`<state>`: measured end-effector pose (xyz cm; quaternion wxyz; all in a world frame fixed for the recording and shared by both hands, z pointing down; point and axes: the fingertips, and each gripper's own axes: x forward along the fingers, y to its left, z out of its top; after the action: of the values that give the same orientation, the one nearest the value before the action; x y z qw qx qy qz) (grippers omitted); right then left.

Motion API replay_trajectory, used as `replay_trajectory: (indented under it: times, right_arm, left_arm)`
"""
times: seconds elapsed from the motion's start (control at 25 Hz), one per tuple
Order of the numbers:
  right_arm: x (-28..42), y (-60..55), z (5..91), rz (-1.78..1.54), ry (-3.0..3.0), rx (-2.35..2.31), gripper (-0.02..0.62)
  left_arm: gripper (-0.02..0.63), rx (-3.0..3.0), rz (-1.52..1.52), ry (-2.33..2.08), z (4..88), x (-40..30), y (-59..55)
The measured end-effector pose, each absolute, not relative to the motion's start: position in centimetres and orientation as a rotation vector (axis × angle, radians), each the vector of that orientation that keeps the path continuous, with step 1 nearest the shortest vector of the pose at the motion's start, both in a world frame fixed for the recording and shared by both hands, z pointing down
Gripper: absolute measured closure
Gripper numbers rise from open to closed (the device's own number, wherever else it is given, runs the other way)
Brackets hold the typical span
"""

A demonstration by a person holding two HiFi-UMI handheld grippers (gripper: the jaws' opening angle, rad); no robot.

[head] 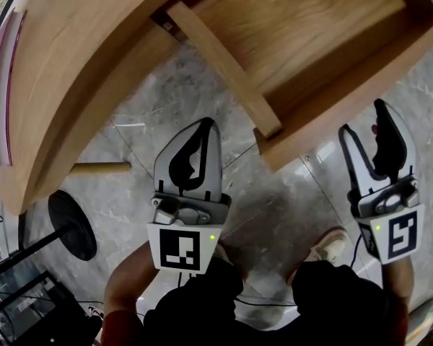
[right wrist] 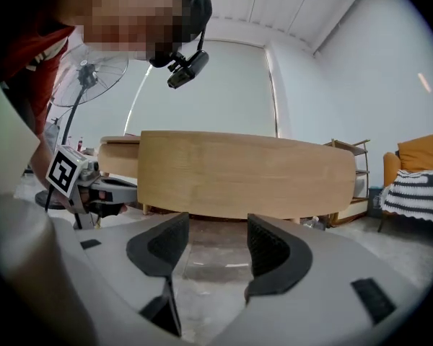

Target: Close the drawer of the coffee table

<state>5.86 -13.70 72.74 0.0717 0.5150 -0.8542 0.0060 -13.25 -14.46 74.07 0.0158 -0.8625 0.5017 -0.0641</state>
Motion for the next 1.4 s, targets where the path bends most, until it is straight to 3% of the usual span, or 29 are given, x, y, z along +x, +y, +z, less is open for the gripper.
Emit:
replay_trajectory:
  times: [0.32, 1.4]
  right_arm:
    - [6.4, -12.8, 72.7, 0.133, -2.619, 1.629, 0.344]
    - [5.9, -14.7, 70.1, 0.014, -2.663, 1.600, 0.336]
  left_arm:
    - [0.600, -2.716, -0.248, 1.641, 75.1, -13.4, -14.4]
    - [0.600, -2.649, -0.165, 1.660, 73.4, -14.0, -13.8]
